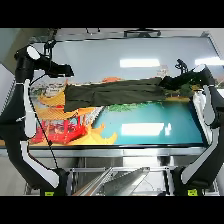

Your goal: Fold the shirts.

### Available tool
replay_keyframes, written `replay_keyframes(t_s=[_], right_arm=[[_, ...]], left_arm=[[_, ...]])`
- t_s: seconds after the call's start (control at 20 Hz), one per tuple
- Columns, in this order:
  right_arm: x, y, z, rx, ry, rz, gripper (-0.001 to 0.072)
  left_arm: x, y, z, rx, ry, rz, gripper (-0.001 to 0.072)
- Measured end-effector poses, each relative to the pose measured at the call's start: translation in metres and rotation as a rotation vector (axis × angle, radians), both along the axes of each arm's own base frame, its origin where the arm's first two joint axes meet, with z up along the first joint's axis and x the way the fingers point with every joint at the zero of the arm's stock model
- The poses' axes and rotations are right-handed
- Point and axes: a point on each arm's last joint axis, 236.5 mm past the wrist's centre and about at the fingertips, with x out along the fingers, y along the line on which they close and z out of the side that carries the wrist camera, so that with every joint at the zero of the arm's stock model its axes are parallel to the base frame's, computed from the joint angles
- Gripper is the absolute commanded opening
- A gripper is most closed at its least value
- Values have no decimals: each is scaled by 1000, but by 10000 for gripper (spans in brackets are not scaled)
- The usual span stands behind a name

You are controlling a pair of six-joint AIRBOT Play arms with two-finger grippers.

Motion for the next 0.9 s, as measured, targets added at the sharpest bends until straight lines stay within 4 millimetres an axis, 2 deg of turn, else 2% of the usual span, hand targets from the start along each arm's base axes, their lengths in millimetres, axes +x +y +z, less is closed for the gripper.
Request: replay_keyframes(t_s=[0.05,0.1,0.15,0.25,0.3,0.4,0.45,0.5,0.55,0.75,0.9], right_arm=[[0,4,-3,15,6,2,569],[-1,6,-7,26,16,5,481],[-2,9,-11,35,23,8,294],[-8,17,-17,63,50,25,19],[-10,19,-17,67,55,37,17],[-13,23,-14,79,60,61,15],[-14,24,-11,82,63,76,15],[-15,25,-5,85,60,89,16],[-13,28,7,101,46,102,16],[-11,48,85,195,-49,159,15],[-18,63,147,263,-122,197,15]], left_arm=[[1,-5,1,0,-8,-8,704],[2,-12,1,0,-14,-18,704],[2,-18,1,1,-17,-29,703],[-1,-38,-3,0,-11,-63,702],[-2,-49,-8,0,-5,-83,607],[-6,-73,-20,1,13,-126,213],[-9,-89,-29,2,25,-153,63],[-11,-106,-39,2,35,-181,27],[-14,-121,-49,4,44,-207,29],[-28,-191,-99,6,68,-311,29],[-46,-245,-131,-41,91,-370,29]])
